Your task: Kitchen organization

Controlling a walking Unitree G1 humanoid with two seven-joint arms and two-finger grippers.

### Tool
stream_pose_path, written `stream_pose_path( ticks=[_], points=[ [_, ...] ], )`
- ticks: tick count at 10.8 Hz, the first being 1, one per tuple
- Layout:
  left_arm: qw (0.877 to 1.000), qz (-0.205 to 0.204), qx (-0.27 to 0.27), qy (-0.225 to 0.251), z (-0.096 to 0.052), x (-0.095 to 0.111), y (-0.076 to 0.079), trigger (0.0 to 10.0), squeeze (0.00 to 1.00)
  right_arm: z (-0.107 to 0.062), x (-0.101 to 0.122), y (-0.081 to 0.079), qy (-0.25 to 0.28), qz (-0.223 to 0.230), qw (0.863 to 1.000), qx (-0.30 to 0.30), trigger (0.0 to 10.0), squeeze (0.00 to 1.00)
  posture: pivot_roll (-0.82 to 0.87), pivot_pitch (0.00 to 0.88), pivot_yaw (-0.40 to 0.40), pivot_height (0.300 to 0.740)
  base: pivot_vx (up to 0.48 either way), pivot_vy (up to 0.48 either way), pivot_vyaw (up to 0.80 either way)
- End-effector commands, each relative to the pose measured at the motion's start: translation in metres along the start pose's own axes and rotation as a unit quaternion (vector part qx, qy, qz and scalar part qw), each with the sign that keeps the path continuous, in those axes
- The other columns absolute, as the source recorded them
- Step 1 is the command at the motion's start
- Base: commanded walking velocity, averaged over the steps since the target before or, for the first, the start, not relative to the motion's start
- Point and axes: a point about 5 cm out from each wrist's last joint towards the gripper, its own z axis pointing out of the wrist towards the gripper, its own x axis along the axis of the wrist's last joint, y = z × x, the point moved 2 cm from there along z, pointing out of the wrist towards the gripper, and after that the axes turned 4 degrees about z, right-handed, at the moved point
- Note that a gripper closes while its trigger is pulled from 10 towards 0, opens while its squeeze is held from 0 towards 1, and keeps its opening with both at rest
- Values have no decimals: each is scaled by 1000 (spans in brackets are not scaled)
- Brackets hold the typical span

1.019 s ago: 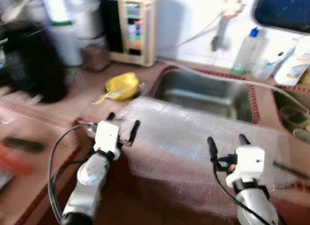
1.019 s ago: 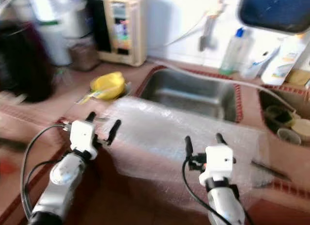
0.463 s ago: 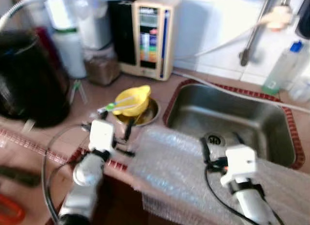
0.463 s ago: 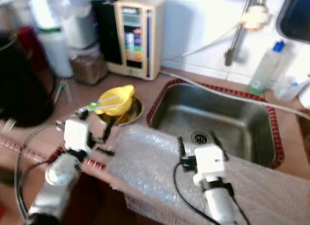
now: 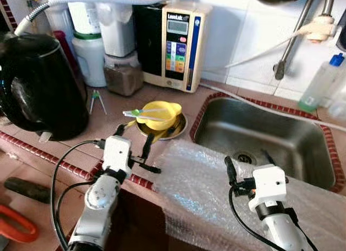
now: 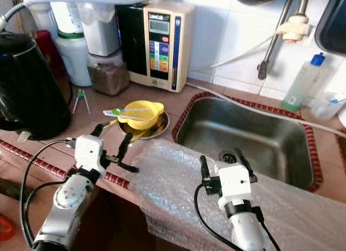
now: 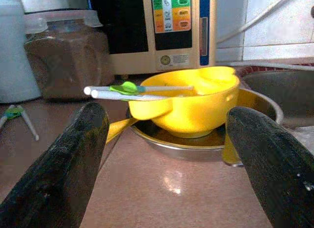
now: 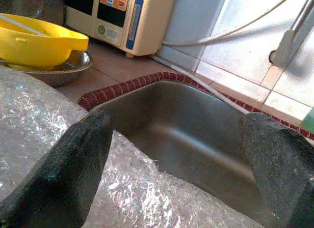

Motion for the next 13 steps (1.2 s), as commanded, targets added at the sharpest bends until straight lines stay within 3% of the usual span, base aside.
stream_pose_path(
  ticks=[1,2,4,5,7,8,10,13],
  points=[
    [1000,4,11,12,2,8,-4,10000,0,0,3,2,6,-3,1000,2,10000,0,52,0,-23,740,0,0,0],
    [1000,-2,21,16,3,12,-6,10000,0,2,5,-4,7,10,1000,22,10000,0,57,0,-27,740,0,0,0],
    [998,-57,9,23,7,16,1,10000,0,3,12,-20,10,33,996,79,10000,0,58,0,-30,740,0,0,0],
    [997,-71,6,27,7,18,3,10000,125,3,11,-21,10,26,996,80,10000,0,56,0,-31,740,0,0,0],
    [995,-102,-2,17,12,19,8,10000,129,1,8,-22,3,24,996,90,10000,0,50,0,-29,740,0,0,0],
    [993,-118,-14,21,15,22,13,10000,1000,1,10,-23,5,23,995,98,10000,0,44,0,-26,740,0,0,0],
    [992,-122,-24,28,25,28,19,10000,1000,1,13,-24,6,21,994,106,10000,0,36,0,-23,740,0,0,0],
    [993,-113,33,7,36,19,7,10000,1000,-3,12,-21,0,4,994,111,10000,0,17,0,-28,740,0,0,0]
  ],
)
